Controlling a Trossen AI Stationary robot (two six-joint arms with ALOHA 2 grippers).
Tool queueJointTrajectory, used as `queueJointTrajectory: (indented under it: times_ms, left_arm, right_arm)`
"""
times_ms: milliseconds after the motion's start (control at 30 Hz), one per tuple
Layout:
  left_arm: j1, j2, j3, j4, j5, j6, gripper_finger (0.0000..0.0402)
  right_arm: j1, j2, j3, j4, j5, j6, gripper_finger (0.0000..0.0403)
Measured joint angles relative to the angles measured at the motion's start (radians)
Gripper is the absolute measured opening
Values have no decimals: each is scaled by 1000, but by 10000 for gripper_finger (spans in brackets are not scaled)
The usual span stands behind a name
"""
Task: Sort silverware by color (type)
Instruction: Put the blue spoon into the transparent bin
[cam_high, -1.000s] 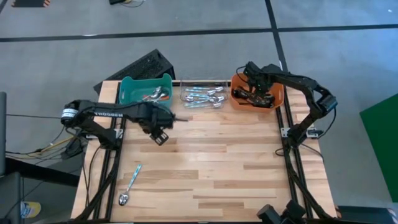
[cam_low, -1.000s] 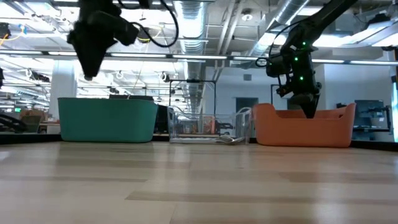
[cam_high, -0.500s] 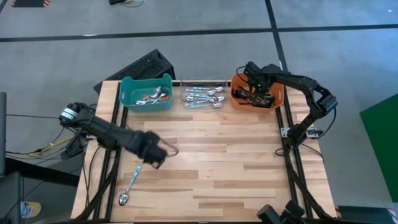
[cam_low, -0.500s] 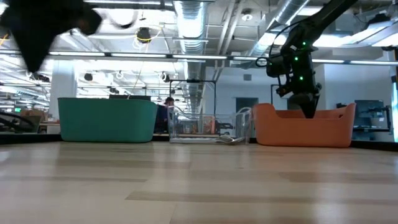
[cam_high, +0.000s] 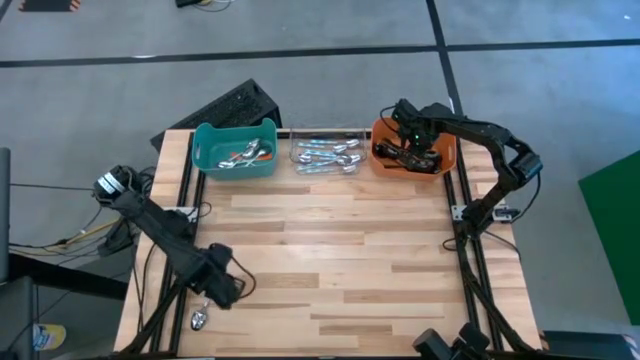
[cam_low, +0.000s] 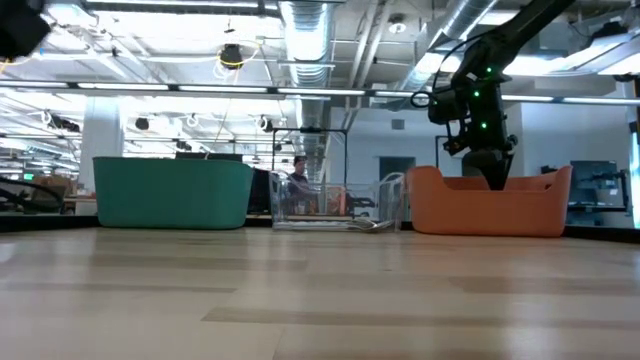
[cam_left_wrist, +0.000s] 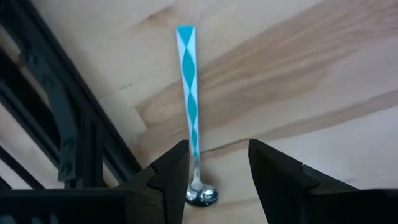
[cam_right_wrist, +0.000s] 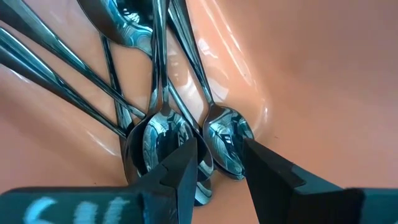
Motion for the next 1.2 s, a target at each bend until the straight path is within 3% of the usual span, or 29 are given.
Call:
queueJointTrajectory:
  times_ms: [367, 767, 1200]
  left_arm:
    - [-191, 5, 0, 36, -16, -289, 153]
    - [-240, 104, -93, 254, 43, -372, 153]
    - [-252, 122, -157, 317, 105, -368, 153]
  right_arm:
    - [0, 0, 0, 0, 0, 19, 150]
    - [33, 0, 0, 0, 0, 45, 150]
    - [60, 0, 0, -1, 0, 45, 150]
